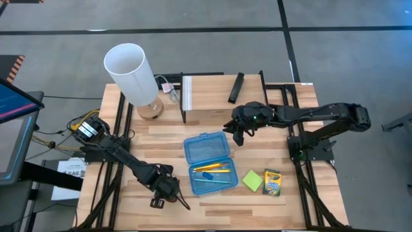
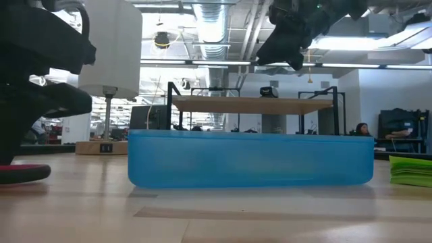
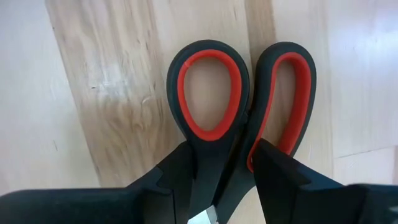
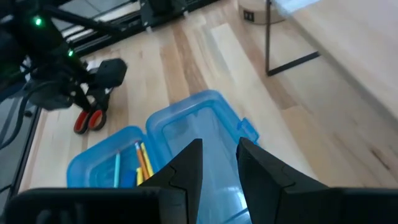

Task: Pack school essentials
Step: Put the black and silver scissors into the blue supply box

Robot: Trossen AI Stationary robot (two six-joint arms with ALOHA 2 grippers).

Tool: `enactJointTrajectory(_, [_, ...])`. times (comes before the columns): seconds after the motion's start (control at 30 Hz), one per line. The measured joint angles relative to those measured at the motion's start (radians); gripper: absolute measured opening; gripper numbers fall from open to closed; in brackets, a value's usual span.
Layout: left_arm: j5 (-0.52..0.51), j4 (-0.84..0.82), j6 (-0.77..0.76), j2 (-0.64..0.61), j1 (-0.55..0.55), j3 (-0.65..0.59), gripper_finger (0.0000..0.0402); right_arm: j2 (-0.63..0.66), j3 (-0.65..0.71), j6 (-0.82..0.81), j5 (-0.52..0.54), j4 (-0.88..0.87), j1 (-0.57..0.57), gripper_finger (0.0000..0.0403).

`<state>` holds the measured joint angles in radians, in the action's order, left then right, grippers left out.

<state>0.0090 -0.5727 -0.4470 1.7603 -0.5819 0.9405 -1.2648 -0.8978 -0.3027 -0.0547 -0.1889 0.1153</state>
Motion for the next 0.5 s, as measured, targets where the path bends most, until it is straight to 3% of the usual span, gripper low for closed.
enactJointTrajectory(0.33, [0.000, 0.007, -0.014, -0.033, 0.002, -0.004, 0.0119, 0.000, 0.000, -0.002, 0.000, 0.000, 0.018, 0.0120])
enactJointTrajectory(0.5, [-0.059, -0.039, -0.062, -0.071, 0.007, -0.009, 0.0118, 0.000, 0.000, -0.002, 0.000, 0.002, 0.018, 0.0120])
